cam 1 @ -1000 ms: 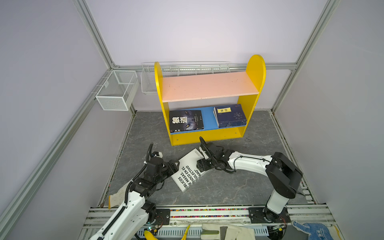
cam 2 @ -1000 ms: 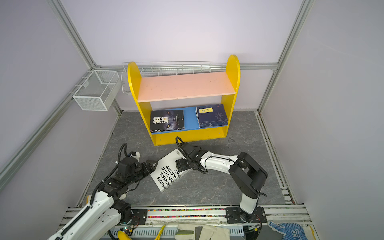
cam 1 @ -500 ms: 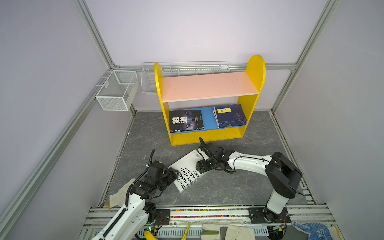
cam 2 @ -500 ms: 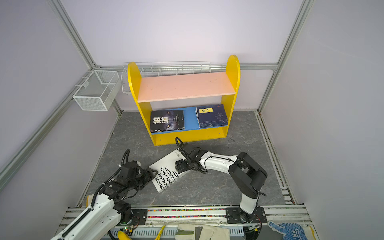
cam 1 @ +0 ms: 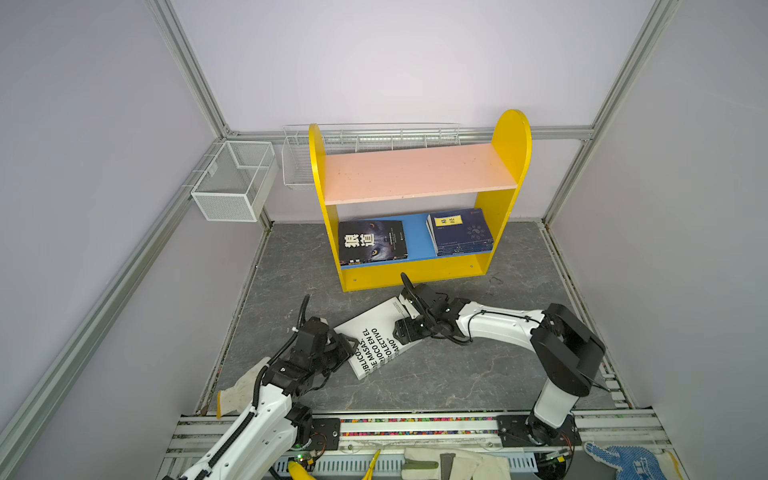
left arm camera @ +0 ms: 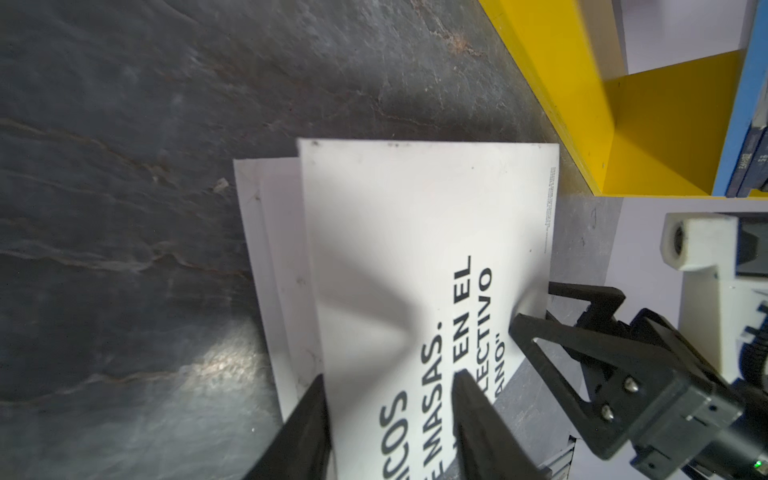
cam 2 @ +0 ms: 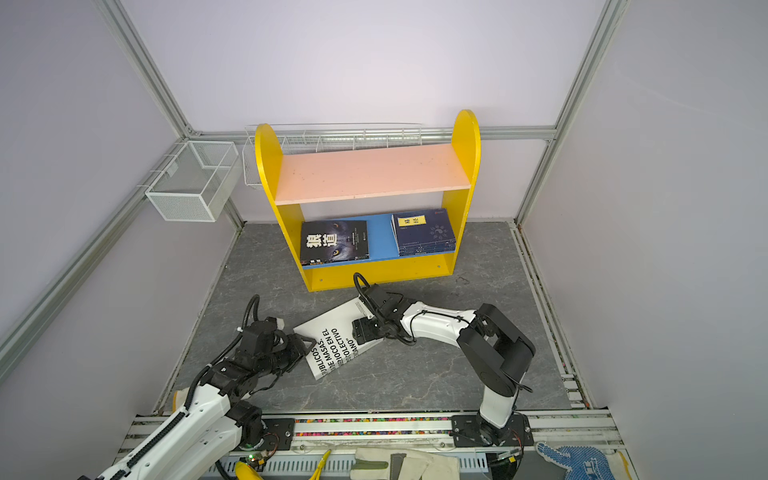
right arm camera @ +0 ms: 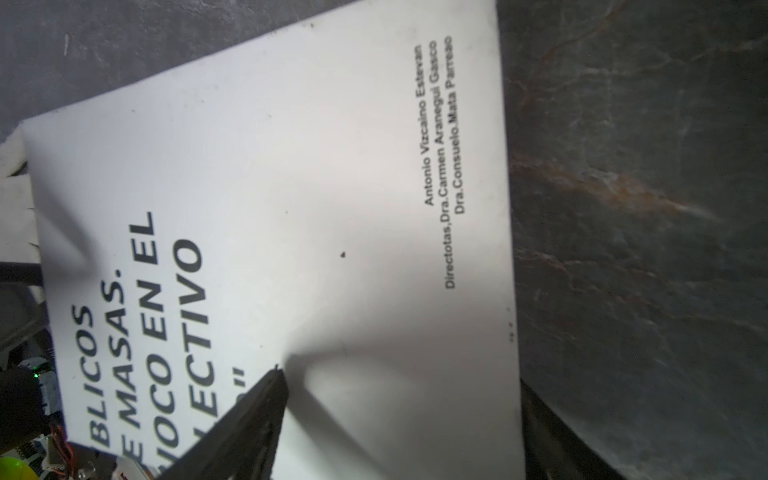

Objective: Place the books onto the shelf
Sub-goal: 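Grip the white booklet's edges with both grippers, then lift the white booklet off the floor with both grippers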

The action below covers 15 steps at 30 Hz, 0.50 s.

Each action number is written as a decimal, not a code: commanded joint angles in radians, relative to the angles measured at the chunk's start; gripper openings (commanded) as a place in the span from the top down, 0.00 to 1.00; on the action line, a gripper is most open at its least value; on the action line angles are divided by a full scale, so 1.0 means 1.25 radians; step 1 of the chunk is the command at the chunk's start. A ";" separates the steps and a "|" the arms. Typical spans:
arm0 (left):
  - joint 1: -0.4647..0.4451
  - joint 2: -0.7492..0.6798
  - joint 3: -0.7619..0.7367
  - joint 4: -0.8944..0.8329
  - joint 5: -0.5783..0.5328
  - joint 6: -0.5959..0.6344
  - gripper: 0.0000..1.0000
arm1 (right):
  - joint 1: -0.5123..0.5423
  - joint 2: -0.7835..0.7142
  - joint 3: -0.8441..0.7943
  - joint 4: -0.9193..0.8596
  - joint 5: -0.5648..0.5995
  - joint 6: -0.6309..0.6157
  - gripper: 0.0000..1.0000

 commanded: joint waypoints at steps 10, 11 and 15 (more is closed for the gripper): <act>-0.019 -0.030 0.070 0.201 0.133 -0.081 0.86 | -0.011 0.026 -0.007 0.188 -0.237 0.052 0.16; -0.019 -0.026 0.064 0.226 0.140 -0.095 0.90 | -0.017 0.031 -0.006 0.197 -0.261 0.052 0.15; -0.019 -0.015 0.058 0.272 0.158 -0.119 1.00 | -0.043 0.052 0.011 0.207 -0.317 0.053 0.15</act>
